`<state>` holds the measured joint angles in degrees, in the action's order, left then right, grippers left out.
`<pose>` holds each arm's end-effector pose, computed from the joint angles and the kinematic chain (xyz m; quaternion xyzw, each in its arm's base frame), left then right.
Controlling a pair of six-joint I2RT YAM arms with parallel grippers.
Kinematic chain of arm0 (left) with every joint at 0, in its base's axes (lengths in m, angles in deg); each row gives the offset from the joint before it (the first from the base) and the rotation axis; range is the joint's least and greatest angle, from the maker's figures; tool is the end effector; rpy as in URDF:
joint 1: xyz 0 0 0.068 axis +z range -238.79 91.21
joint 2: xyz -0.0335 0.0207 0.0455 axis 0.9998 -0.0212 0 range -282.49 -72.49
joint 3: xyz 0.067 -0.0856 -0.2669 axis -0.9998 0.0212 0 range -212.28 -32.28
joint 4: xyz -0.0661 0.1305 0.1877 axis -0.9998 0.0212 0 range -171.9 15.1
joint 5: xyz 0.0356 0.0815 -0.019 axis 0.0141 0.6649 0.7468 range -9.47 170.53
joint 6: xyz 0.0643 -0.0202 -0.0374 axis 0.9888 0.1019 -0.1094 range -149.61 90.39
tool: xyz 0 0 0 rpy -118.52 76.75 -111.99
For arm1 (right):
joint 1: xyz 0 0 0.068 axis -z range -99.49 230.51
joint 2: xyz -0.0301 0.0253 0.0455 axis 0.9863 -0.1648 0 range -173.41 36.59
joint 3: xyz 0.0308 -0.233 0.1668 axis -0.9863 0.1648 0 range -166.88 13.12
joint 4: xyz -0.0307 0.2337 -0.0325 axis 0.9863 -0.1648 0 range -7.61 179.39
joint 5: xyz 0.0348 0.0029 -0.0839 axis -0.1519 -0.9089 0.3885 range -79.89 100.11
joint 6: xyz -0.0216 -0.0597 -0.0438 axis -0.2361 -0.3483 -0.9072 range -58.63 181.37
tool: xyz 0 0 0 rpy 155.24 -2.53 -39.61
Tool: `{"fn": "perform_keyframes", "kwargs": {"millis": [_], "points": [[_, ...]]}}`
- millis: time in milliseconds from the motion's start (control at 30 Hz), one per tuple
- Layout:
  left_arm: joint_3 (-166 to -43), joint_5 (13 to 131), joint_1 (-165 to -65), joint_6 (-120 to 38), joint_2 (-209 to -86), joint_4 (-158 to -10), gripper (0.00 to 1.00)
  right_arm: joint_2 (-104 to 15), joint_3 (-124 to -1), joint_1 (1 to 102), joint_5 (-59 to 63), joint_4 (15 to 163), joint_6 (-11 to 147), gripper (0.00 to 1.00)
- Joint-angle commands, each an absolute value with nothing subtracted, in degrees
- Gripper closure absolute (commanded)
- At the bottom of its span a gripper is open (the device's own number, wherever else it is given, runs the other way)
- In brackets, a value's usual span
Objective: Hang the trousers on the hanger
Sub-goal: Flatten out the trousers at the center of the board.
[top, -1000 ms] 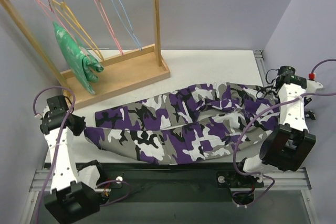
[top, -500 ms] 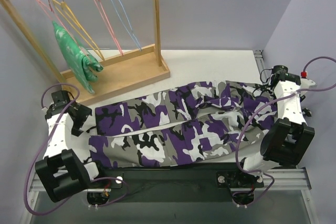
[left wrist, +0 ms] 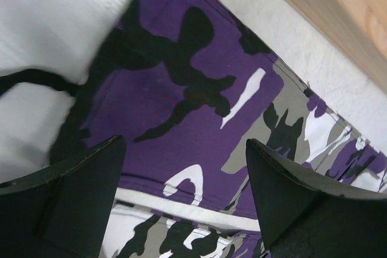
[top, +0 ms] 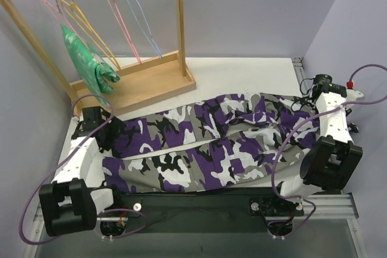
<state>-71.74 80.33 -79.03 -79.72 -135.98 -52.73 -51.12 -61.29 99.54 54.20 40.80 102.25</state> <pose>0.2009 0.0345 0.2174 -0.4730 0.8226 -0.1105 0.2957 0.2625 -0.1388 0.2942 0.5279 0.7335 -0.3149 0.2901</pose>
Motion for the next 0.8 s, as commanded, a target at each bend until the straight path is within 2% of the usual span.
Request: {"fn": "perform_keyframes", "kwargs": {"millis": [0,200,467,767], "points": [[-71.4,76.6,-83.5,-83.2,-140.6,-70.5,0.09,-50.4,-63.1,99.1,55.7,40.9,103.6,1.0],[-72.5,78.1,-85.6,-84.5,-149.5,-72.4,0.09,-50.0,-62.6,98.9,55.3,40.8,103.8,1.0],[-71.8,82.0,-85.5,-85.9,-154.0,-68.1,0.09,-49.0,-62.5,98.9,55.5,40.9,103.2,1.0],[-77.6,84.9,-80.6,-79.9,-161.1,-67.8,0.08,-47.2,-59.7,98.9,54.3,40.8,103.3,1.0]]}}
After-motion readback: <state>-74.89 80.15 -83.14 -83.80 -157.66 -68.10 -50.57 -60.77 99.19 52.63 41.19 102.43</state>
